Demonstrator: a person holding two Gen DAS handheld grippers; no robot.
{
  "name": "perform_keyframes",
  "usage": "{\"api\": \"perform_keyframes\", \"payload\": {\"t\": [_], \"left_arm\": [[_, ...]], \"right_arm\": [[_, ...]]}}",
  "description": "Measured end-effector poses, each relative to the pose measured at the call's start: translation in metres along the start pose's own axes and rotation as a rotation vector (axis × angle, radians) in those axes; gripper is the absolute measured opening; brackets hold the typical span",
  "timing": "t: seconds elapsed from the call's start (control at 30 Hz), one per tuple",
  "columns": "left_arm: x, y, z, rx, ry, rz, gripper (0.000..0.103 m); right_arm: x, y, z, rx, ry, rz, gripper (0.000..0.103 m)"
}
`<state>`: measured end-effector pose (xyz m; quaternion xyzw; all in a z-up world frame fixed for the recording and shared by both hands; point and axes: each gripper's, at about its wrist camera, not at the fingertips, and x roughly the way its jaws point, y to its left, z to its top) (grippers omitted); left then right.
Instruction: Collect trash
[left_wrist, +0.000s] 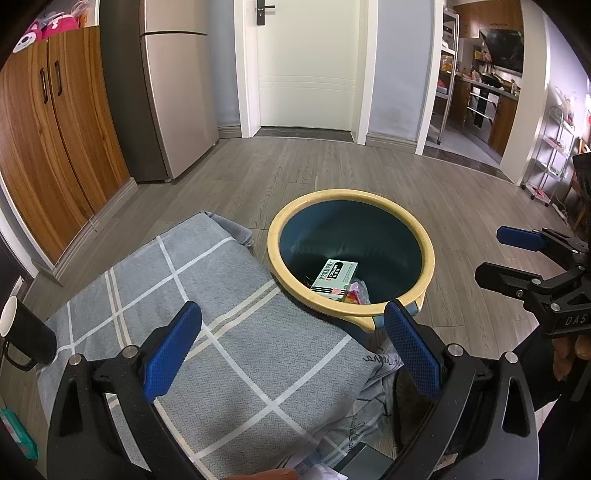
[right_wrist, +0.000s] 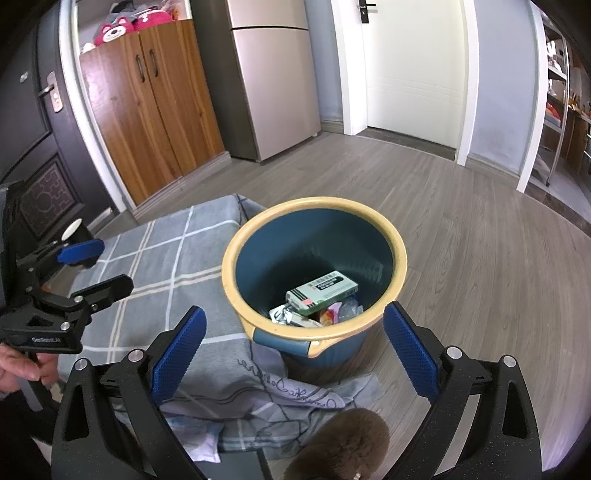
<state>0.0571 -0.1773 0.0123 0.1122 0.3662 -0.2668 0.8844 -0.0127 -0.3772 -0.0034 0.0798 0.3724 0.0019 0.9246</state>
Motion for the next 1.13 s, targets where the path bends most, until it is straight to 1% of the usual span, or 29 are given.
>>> {"api": "perform_keyframes", "payload": {"t": [0.4, 0.73, 1.13], "left_arm": [[0.0, -0.003, 0.002, 0.007, 0.003, -0.006, 0.097], [0.001, -0.011, 0.006, 0.021, -0.01, -0.037, 0.097], [0.007, -0.01, 0.006, 0.017, 0.009, -0.028, 0.097]], "right_arm": [[0.001, 0.001, -0.002, 0.0, 0.001, 0.001, 0.096], [0.001, 0.001, -0.002, 0.003, 0.001, 0.001, 0.096], [0.0, 0.001, -0.002, 0.003, 0.001, 0.002, 0.096]]}}
